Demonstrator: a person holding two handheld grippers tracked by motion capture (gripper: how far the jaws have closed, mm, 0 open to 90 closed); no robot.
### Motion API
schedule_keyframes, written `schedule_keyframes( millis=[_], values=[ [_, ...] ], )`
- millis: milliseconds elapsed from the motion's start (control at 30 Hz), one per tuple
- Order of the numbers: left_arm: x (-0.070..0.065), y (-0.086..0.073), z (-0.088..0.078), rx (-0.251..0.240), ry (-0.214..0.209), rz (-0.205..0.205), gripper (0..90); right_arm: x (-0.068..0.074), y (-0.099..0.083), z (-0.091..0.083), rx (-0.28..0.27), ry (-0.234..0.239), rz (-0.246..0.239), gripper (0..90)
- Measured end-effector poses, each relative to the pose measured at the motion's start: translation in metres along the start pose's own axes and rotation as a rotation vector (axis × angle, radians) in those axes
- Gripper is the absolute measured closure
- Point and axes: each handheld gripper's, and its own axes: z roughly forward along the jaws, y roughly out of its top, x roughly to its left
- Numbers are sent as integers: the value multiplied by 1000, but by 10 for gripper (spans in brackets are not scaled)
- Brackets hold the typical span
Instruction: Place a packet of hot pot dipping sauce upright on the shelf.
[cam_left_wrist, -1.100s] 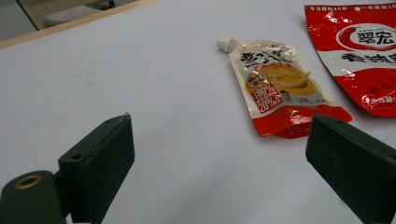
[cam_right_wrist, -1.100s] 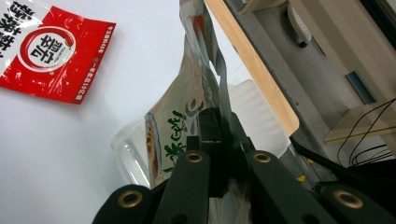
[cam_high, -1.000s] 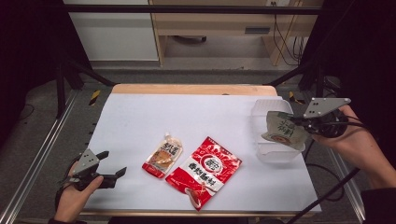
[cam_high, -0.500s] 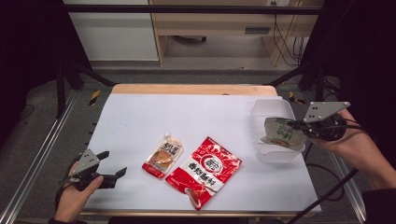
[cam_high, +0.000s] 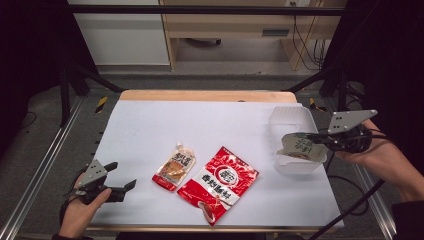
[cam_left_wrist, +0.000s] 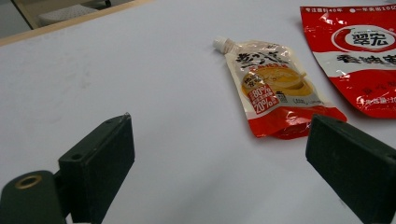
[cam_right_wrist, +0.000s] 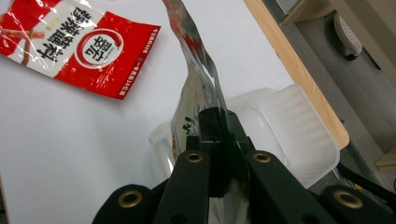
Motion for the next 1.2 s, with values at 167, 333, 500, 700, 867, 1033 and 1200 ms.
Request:
schedule_keyframes(
  millis=[167, 333, 500, 700, 867, 1033, 1200],
  values=[
    [1, 0, 0, -4, -3, -7, 78, 3, 0, -3, 6, 32, -18, 900],
    [0, 0, 0, -3, -3, -3, 78, 0, -4, 1, 32, 42, -3, 900],
    [0, 0, 0, -3, -4, -7, 78, -1, -17, 17, 37, 38, 38, 896],
    [-1, 0, 1, 1, -8, -2, 78, -1, -32, 37, 41, 38, 94, 880],
    [-1, 0, 1, 3, -9, 0, 78, -5, -39, 43, 44, 19, 140, 864],
    [-1, 0, 0, 1, -8, -3, 78, -6, -44, 43, 63, 2, 175, 797],
    [-1, 0, 1, 5, -7, -1, 78, -3, -45, 41, 69, -32, 229, 571]
  ],
)
